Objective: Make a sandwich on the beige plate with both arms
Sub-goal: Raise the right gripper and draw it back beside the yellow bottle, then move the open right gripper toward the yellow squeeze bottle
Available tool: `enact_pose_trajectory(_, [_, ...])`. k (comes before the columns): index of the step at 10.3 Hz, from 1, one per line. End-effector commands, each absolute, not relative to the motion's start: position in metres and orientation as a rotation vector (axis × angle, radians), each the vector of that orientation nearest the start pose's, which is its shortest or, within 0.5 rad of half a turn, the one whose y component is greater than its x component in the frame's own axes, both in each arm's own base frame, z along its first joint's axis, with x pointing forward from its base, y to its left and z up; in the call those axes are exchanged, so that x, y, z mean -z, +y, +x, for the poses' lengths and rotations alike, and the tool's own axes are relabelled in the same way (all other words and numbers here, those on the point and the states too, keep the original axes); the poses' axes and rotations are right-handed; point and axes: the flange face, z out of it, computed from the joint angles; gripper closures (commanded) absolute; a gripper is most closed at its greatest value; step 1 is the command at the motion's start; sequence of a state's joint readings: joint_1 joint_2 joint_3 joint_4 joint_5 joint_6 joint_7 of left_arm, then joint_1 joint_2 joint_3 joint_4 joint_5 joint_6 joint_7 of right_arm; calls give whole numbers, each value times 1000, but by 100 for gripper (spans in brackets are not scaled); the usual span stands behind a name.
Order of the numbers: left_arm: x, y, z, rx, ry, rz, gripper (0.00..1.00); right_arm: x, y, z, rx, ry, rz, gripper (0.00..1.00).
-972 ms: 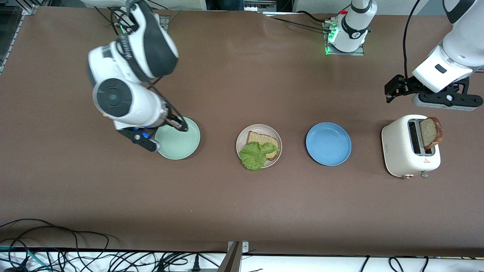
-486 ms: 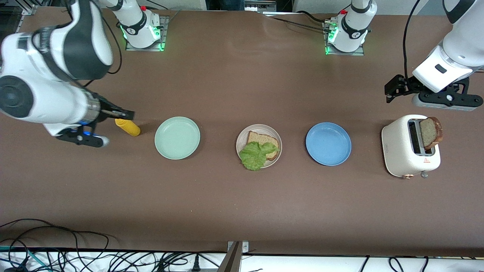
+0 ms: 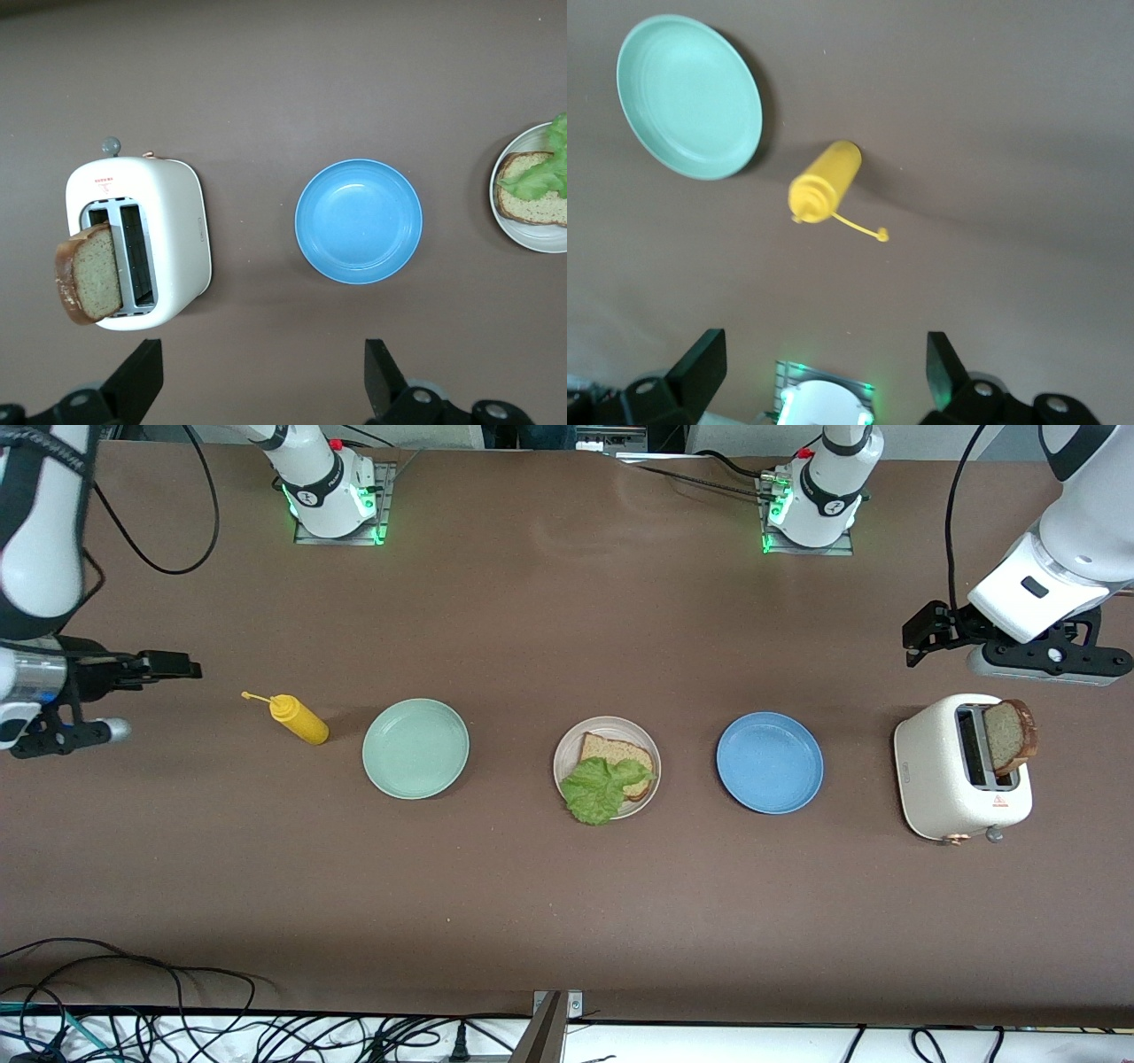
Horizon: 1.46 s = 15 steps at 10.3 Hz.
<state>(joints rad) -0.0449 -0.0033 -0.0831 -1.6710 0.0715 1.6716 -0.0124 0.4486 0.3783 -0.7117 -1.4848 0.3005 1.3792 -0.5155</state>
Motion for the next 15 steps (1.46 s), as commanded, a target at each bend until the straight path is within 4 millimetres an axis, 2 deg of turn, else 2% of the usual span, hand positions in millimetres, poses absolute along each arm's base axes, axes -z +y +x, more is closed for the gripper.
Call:
enact_pose_trajectory(1, [-592,-62,558,9,178,-3074,0,-441,-122,589,-349,-560,-2699,0])
enact_pose_trajectory(3, [-592,-63,558,9,181,-3074,0,-415,-157,582,-227,-777,-2610,0])
enact_pose_trajectory(4, [-592,-63,558,9,178,-3074,0,-396,-171,576,-161,-894,-2550,0])
enact_pose_trajectory(7, [-592,-63,558,9,178,-3074,0,-330,-205,553,24,-994,-2340,0])
enact_pose_trajectory(9, [-592,-63,558,9,178,-3073,0,-291,-220,542,213,-1118,-2182,0])
enact_pose_trajectory(10, [-592,-63,558,9,178,-3074,0,-272,-221,540,295,-1188,-2113,0])
enact_pose_trajectory(13, [-592,-63,558,9,178,-3074,0,-236,-214,540,487,-1372,-1904,0])
enact_pose_trajectory(15, [-591,-63,558,7,178,-3074,0,-203,-207,533,566,-1383,-1785,0])
